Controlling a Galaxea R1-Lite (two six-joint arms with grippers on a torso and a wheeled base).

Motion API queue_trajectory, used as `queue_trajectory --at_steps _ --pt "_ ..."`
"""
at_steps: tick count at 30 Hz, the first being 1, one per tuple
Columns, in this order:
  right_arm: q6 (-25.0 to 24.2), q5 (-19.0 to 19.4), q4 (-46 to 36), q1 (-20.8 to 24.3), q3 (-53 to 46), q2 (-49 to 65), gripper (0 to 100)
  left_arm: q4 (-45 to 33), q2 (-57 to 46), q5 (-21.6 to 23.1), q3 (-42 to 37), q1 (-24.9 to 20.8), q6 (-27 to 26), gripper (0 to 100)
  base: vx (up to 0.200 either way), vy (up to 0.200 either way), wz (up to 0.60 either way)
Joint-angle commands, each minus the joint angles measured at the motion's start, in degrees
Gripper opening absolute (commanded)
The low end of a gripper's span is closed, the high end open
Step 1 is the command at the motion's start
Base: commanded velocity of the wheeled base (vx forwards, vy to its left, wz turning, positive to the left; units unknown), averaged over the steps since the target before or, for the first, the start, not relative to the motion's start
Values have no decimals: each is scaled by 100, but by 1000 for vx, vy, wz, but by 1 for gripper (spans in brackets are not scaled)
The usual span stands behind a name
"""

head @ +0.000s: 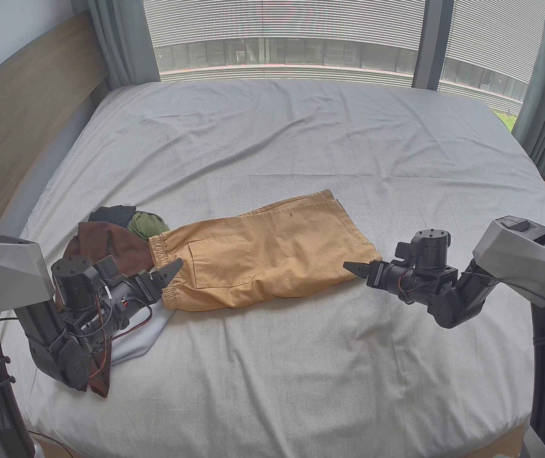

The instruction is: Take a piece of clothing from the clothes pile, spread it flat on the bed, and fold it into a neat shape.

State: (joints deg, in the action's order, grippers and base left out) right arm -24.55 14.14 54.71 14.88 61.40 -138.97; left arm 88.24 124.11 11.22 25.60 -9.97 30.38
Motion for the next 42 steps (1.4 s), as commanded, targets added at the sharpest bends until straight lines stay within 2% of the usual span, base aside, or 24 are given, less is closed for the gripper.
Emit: queue_trajectory --at_steps 1,11,16,33,42 --pt "-32 1 31 6 3 -244 100 1 52 3 -2 4 3 100 0 0 0" --pt "-111 -17 -4 14 346 -552 100 1 96 -5 6 13 3 100 0 0 0" --pt "-357 -315 22 32 961 -1018 100 1 104 -5 6 22 3 100 0 0 0" --pt "-630 -342 -312 261 2376 -1484 100 1 148 -5 24 39 3 100 0 0 0" --pt "-674 -447 -338 278 2657 -1615 100 1 148 3 42 48 12 100 0 0 0"
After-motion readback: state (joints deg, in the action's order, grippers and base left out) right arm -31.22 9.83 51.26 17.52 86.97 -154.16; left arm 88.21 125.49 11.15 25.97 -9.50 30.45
